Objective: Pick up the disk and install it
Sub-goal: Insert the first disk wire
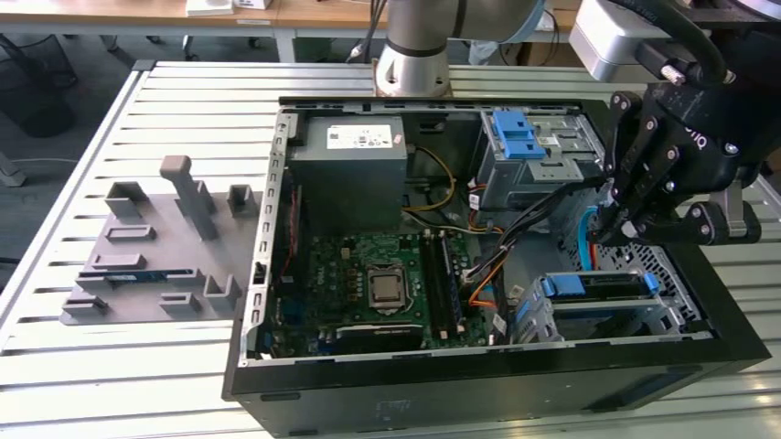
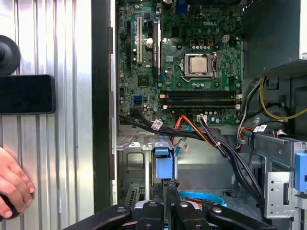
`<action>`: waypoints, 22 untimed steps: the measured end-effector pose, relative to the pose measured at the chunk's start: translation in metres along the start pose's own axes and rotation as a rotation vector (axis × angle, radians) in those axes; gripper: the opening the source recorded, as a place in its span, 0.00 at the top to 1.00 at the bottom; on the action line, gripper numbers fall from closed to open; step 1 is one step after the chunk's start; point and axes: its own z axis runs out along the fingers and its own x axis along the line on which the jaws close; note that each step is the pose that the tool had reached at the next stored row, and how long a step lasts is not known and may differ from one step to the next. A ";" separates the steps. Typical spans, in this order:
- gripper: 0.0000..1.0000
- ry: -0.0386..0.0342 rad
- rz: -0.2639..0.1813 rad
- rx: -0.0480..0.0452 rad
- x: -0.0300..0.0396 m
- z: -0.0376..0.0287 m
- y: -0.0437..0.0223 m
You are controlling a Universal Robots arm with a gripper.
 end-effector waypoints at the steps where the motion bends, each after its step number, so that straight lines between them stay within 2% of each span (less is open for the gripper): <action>1: 0.82 0.0000 0.000 0.0000 0.0000 0.0000 0.0000; 3: 0.81 0.0000 0.000 0.0000 0.0000 0.0000 0.0000; 4: 0.72 0.0000 0.000 0.0000 0.0000 0.0001 0.0000; 6: 0.72 0.0000 0.000 0.0000 0.0000 0.0001 0.0000; 7: 0.65 0.0000 0.000 0.0000 0.0000 0.0001 0.0000; 10: 0.64 0.0000 0.000 0.0000 0.0000 0.0001 0.0000; 11: 0.58 0.0000 0.000 0.0000 0.0000 0.0002 0.0000; 19: 0.60 0.0001 0.000 0.0000 0.0000 0.0002 0.0000; 20: 0.66 0.0000 0.000 0.0000 0.0000 0.0002 0.0000; 21: 0.66 0.0000 0.000 0.0000 0.0000 0.0003 0.0000; 22: 0.73 0.0000 0.000 0.0000 0.0000 0.0003 0.0000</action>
